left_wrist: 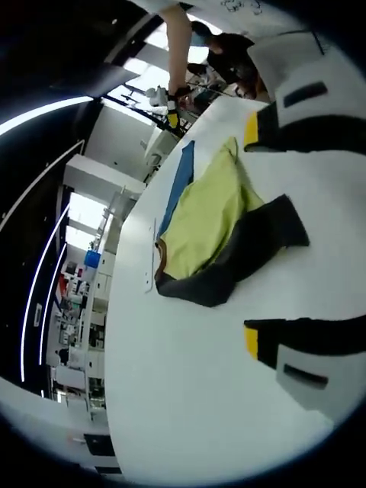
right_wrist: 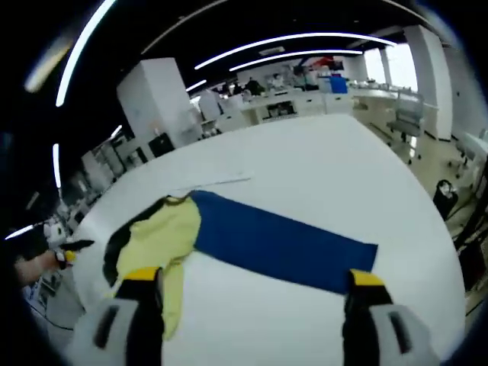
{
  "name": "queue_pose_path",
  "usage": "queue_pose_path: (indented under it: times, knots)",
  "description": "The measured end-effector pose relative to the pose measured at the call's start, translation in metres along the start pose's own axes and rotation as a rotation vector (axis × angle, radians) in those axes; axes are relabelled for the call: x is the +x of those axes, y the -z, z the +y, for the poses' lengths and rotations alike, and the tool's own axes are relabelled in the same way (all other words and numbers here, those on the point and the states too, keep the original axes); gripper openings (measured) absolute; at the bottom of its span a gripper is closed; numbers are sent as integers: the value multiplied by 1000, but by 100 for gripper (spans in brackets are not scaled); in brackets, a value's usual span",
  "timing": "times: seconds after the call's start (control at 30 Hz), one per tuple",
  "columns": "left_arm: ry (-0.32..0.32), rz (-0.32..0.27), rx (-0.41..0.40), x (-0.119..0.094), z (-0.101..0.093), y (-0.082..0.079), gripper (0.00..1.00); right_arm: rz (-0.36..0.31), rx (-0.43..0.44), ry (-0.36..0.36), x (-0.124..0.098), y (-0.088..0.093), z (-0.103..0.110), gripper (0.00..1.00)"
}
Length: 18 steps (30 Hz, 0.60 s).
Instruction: Fold the garment on the visible template until the final outline fits inside the template.
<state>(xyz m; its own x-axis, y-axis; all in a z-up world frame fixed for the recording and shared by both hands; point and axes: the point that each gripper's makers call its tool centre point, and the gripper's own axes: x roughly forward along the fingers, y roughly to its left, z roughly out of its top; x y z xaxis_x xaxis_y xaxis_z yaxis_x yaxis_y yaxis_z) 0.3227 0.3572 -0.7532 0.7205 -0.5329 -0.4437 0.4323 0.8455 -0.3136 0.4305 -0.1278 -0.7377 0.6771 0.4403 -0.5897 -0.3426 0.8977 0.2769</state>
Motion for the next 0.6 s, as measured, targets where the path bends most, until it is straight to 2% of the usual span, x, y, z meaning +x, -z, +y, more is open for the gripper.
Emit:
queue_pose_path:
  times: [0.13,0.27,0.37,0.5,0.6]
  knots:
    - [26,41,60,4,-17,17,85,-4,-13,-26,-8,4,19,100]
    - [43,56,42,8,-31,30,83,-7,-34,-55,-15,6,33,100]
    - [29,76,17,10,-23,42,75,-7,-57,-69,-25,11,53,100]
    - [3,77,-31,13,-12,53,67,-14,-64,-78,-36,18,69,99]
    - [-12,69,-45,14,-7,54,59,-25,-67,-68,-43,19,63,97]
